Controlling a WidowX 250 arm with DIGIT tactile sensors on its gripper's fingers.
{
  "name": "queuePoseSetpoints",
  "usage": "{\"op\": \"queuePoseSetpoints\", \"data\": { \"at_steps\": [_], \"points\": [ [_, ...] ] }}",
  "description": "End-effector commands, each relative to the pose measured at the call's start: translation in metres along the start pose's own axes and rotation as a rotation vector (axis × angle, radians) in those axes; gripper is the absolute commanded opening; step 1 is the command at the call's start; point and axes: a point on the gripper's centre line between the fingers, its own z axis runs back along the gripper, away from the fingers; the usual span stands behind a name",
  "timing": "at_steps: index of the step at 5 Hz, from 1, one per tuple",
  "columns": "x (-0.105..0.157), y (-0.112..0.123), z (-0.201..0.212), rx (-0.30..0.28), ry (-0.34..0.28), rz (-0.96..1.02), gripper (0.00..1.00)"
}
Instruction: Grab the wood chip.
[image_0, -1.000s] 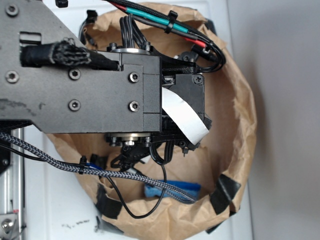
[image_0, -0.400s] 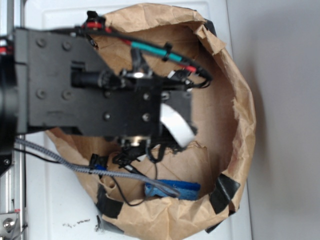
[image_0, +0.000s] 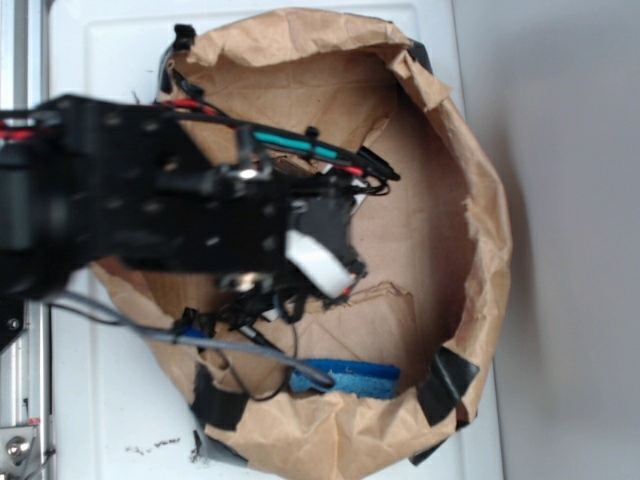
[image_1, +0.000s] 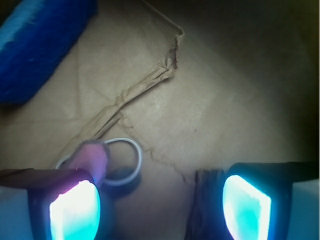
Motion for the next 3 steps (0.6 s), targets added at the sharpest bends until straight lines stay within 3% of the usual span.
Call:
{"op": "queuePoseSetpoints", "data": {
  "at_steps": [1,3],
  "points": [
    [0.007,0.050,0.009,-0.107,0.028,0.064,1.00],
    [-0.005,0.064,0.053,-0.270,-0.007,0.049,1.00]
  ]
}}
